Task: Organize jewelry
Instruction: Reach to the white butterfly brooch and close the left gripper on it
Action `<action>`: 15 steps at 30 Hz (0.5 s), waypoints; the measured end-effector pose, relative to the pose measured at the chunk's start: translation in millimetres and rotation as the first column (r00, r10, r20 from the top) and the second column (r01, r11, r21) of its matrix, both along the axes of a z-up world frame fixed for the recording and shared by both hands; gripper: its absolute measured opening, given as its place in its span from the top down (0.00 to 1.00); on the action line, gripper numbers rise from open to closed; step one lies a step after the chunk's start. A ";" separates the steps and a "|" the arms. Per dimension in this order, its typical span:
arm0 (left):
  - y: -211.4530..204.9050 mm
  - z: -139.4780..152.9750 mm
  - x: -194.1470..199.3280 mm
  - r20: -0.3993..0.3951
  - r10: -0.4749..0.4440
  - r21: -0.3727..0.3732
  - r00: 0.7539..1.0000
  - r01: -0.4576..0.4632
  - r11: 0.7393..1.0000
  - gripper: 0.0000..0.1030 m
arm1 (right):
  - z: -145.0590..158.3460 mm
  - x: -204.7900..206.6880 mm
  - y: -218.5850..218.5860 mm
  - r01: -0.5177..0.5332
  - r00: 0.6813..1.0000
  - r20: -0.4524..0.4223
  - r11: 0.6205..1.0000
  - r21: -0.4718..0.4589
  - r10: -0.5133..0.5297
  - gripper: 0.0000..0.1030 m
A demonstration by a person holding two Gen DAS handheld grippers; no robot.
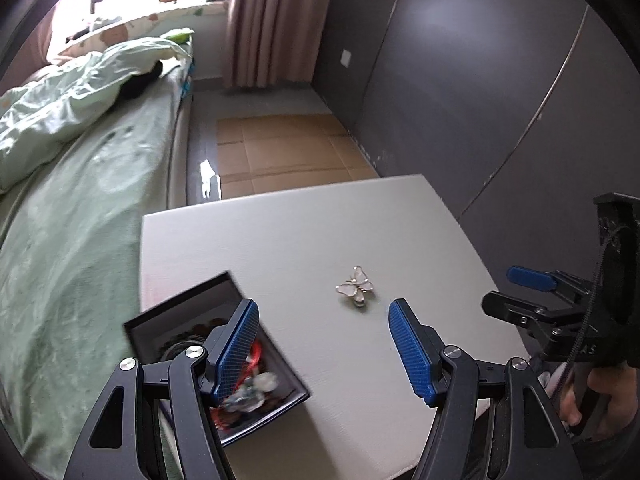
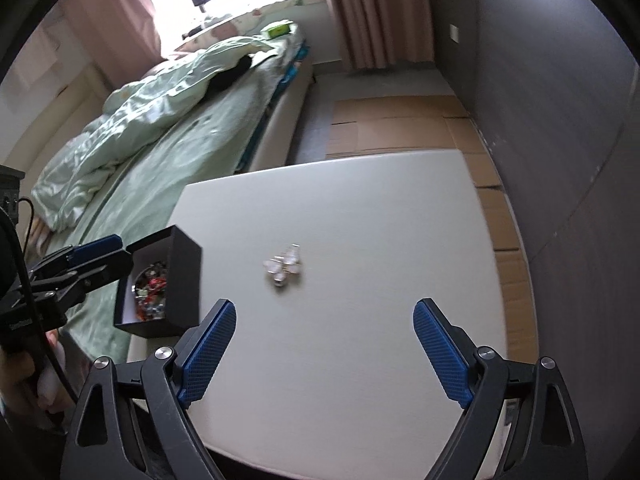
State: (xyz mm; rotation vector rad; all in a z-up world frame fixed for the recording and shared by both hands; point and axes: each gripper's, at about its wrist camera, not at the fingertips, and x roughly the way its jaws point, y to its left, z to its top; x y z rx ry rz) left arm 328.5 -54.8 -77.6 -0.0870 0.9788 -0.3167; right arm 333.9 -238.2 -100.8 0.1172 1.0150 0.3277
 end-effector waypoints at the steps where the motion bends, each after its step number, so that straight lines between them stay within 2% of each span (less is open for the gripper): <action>1: -4.5 -2.3 4.0 -0.011 -0.002 0.003 1.000 0.002 1.000 0.33 | -2.6 -0.6 -5.9 0.011 1.000 -0.003 1.000 0.004 -0.011 0.12; 8: -38.4 -19.9 26.4 -0.102 -0.005 -0.006 0.995 0.005 1.000 0.33 | -16.6 -2.1 -42.7 0.076 0.997 -0.020 0.997 0.035 -0.075 0.12; 15: -68.6 -40.5 47.8 -0.166 0.011 0.044 0.986 -0.004 0.999 0.33 | -24.4 -3.1 -65.8 0.109 0.994 -0.019 0.993 0.055 -0.108 0.12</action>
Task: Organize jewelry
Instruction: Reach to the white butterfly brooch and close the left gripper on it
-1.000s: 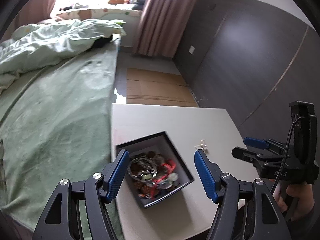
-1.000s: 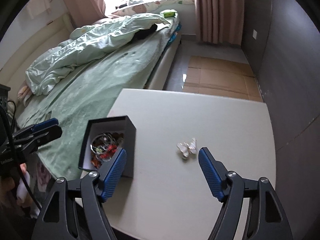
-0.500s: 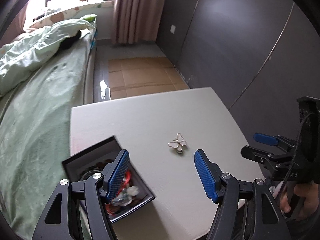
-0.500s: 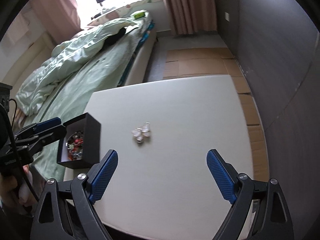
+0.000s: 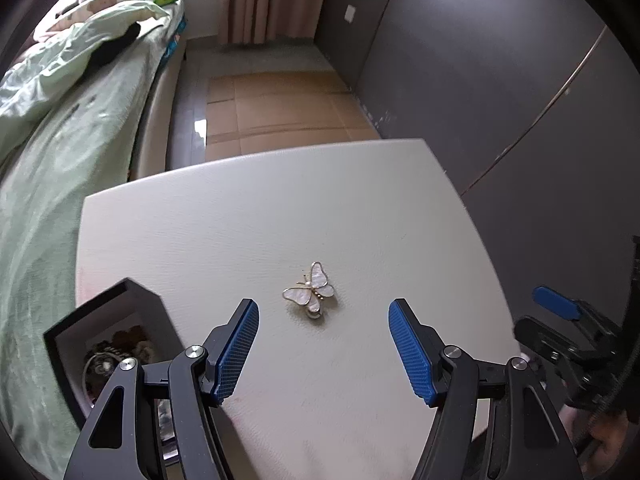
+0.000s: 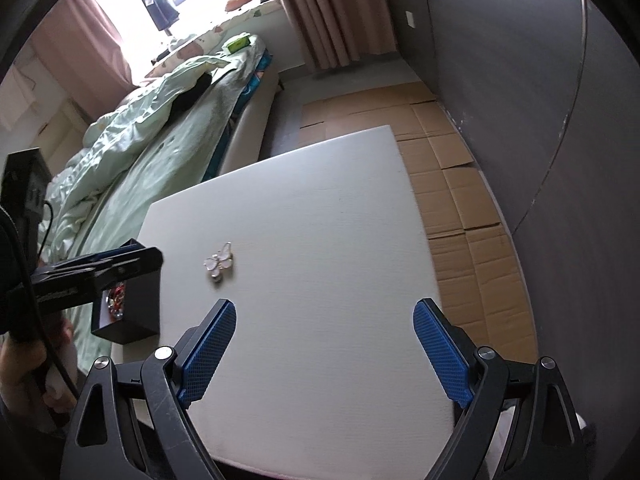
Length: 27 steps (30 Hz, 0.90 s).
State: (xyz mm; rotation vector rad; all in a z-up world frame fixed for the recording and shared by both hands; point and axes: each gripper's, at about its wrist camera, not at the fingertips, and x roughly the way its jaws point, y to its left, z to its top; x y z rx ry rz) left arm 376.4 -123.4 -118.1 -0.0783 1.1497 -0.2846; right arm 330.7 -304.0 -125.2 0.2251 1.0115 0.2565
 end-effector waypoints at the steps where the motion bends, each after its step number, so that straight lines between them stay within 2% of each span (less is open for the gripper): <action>1: -2.8 -2.9 2.2 -0.005 -0.002 0.012 1.000 0.002 1.000 0.33 | -1.2 0.0 -2.0 0.003 1.000 0.000 1.000 0.004 -0.003 0.12; 6: -17.8 -18.9 11.3 -0.014 -0.012 0.074 1.000 0.013 0.997 0.33 | -8.6 -0.4 -12.8 0.016 1.000 -0.008 0.999 0.031 -0.016 0.12; 12: -22.5 -35.3 17.9 -0.029 -0.004 0.100 1.000 0.007 0.995 0.33 | -16.2 0.3 -17.5 0.014 1.000 -0.026 0.997 0.077 -0.012 0.12; 21: -31.4 -49.8 28.7 -0.039 0.010 0.159 0.999 -0.004 0.987 0.34 | -21.4 2.2 -17.0 0.014 1.000 -0.029 0.996 0.088 -0.011 0.12; 23: -33.0 -52.7 30.6 -0.045 0.014 0.165 0.999 -0.006 0.986 0.41 | -23.3 2.2 -16.1 0.014 0.999 -0.033 0.996 0.085 -0.011 0.12; 27: -34.5 -58.1 33.0 -0.056 0.028 0.180 0.998 -0.017 0.984 0.46 | -28.8 4.5 -13.6 0.018 0.999 -0.045 0.997 0.071 -0.015 0.12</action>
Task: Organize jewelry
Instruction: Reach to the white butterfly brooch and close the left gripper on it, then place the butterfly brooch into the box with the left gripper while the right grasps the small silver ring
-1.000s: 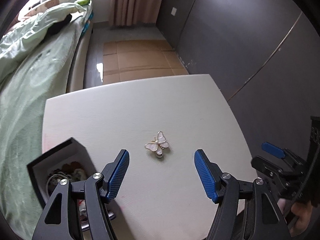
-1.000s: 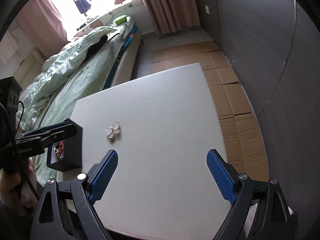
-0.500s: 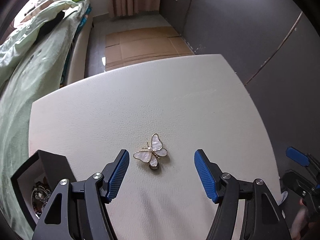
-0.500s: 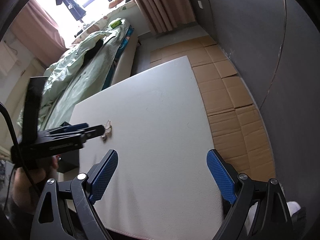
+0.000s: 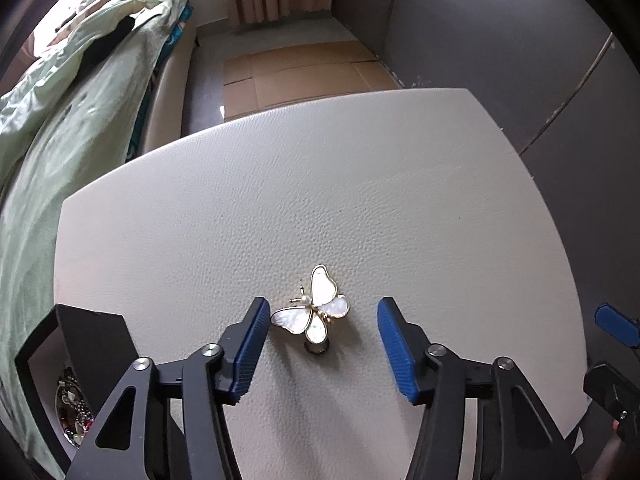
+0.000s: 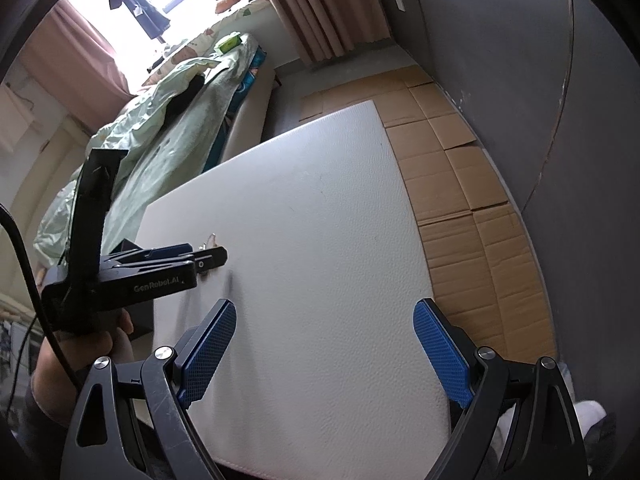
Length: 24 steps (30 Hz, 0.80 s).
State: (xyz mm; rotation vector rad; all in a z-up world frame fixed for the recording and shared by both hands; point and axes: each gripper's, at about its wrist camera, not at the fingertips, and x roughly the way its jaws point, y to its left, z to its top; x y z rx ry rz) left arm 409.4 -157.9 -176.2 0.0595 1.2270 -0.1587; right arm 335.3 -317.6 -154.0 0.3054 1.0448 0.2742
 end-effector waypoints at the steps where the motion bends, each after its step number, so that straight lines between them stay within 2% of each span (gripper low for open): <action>1: -0.4 0.6 -0.4 0.012 -0.002 0.006 1.000 0.002 1.000 0.47 | -1.3 -0.3 0.7 0.001 1.000 -0.003 1.000 -0.003 -0.001 0.12; 4: -1.8 0.0 0.3 0.016 -0.005 0.019 1.000 0.004 1.000 0.48 | -3.8 0.7 4.2 0.001 1.000 -0.010 1.000 -0.010 -0.001 0.12; 6: 0.3 0.2 -0.1 0.014 0.002 0.018 1.000 -0.002 1.000 0.52 | -6.1 2.1 6.8 -0.001 1.000 -0.016 1.000 -0.011 0.001 0.12; 7: 2.3 0.8 0.5 0.015 0.008 0.019 1.000 -0.008 1.000 0.58 | -6.7 2.2 7.9 -0.003 1.000 -0.018 1.000 -0.012 0.003 0.12; 14: 10.8 2.8 -2.0 0.012 -0.001 -0.019 1.000 0.002 1.000 0.59 | -8.7 4.7 22.4 -0.024 0.999 -0.024 0.999 -0.026 0.024 0.12; 16: 14.6 6.4 -3.6 0.013 0.004 -0.029 1.000 -0.003 1.000 0.68 | -9.5 6.0 27.5 -0.031 0.999 -0.027 0.999 -0.032 0.030 0.12; 24: 34.8 32.8 -10.8 0.045 0.016 -0.071 0.999 -0.013 0.997 0.68 | -13.1 14.6 58.7 -0.094 0.995 -0.032 0.994 -0.050 0.093 0.12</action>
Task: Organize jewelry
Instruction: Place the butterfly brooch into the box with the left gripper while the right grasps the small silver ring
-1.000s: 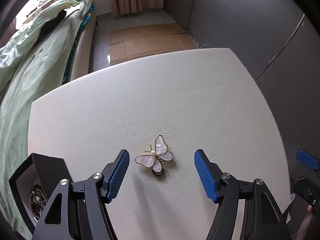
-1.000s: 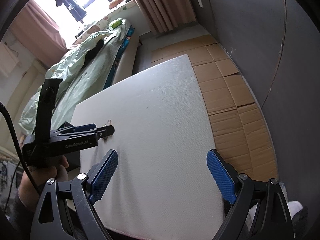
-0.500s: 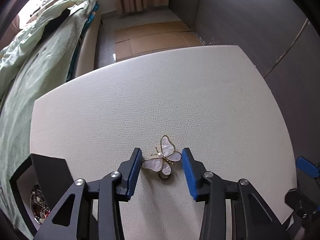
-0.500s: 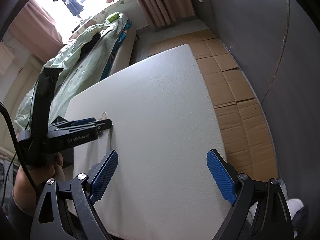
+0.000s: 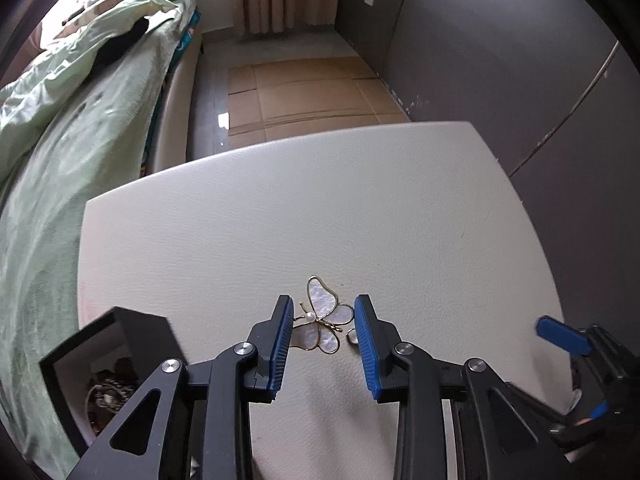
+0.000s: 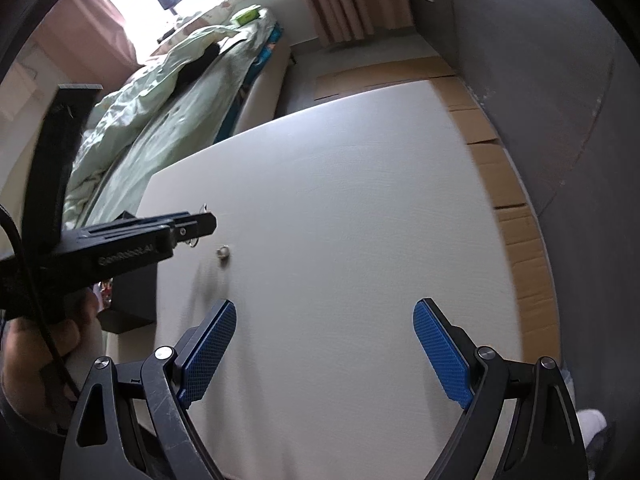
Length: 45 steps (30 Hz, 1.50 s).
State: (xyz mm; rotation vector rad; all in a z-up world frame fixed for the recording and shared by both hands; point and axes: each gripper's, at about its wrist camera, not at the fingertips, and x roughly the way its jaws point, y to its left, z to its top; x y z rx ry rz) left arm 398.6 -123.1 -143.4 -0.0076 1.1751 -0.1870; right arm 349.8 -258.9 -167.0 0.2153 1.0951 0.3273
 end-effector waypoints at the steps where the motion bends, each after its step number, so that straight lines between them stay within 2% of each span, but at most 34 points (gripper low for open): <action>1: 4.0 5.3 -2.2 0.011 0.002 -0.004 1.000 -0.002 1.000 0.68 | 0.2 0.9 4.1 -0.009 1.000 0.001 1.000 -0.004 0.009 0.12; 6: 19.1 27.2 -12.3 0.046 0.004 -0.021 0.999 -0.003 1.000 0.68 | 4.9 5.1 33.5 -0.090 0.995 0.048 0.995 -0.037 0.091 0.15; 11: 40.6 47.7 -18.5 0.080 0.017 -0.034 0.997 -0.015 0.999 0.68 | 0.4 11.8 65.3 -0.184 0.980 0.060 0.978 -0.093 0.190 0.40; 14: 58.4 58.3 -23.0 0.103 0.032 -0.041 0.994 -0.028 0.999 0.68 | -1.8 14.5 79.5 -0.225 0.970 0.064 0.965 -0.133 0.235 0.46; 17: 76.5 63.6 -26.4 0.115 0.052 -0.053 0.992 -0.046 0.998 0.68 | -2.4 15.2 89.0 -0.257 0.960 0.071 0.954 -0.155 0.270 0.48; 26: 119.9 58.2 -38.0 0.109 0.105 -0.091 0.988 -0.095 0.991 0.68 | -14.2 24.6 114.2 -0.304 0.946 0.036 0.918 -0.255 0.323 0.63; 30: 133.9 52.4 -42.5 0.097 0.123 -0.114 0.988 -0.112 0.987 0.68 | -13.8 24.2 119.9 -0.307 0.941 0.043 0.903 -0.301 0.334 0.66; 32: 139.8 48.1 -44.9 0.086 0.132 -0.127 0.987 -0.120 0.985 0.68 | -13.3 23.2 123.0 -0.310 0.939 0.043 0.893 -0.327 0.342 0.72; 37: 148.1 36.7 -49.3 0.051 0.142 -0.160 0.989 -0.132 0.978 0.68 | -12.0 24.0 129.8 -0.336 0.930 0.029 0.882 -0.330 0.365 0.85; 39: 152.2 34.3 -50.2 0.035 0.149 -0.172 0.988 -0.141 0.975 0.67 | -11.7 25.0 131.5 -0.340 0.929 0.026 0.879 -0.336 0.369 0.86; 42: 161.7 34.0 -53.1 0.026 0.170 -0.213 0.985 -0.161 0.964 0.61 | -11.0 28.1 131.8 -0.335 0.933 0.015 0.884 -0.326 0.359 0.86; 44: 168.8 37.7 -57.2 0.040 0.184 -0.237 0.982 -0.170 0.956 0.44 | -5.0 26.6 130.3 -0.327 0.936 0.023 0.893 -0.310 0.351 0.86; 45: 172.3 40.2 -59.7 0.050 0.193 -0.242 0.980 -0.176 0.954 0.42 | 0.6 25.3 130.9 -0.324 0.936 0.034 0.896 -0.303 0.350 0.86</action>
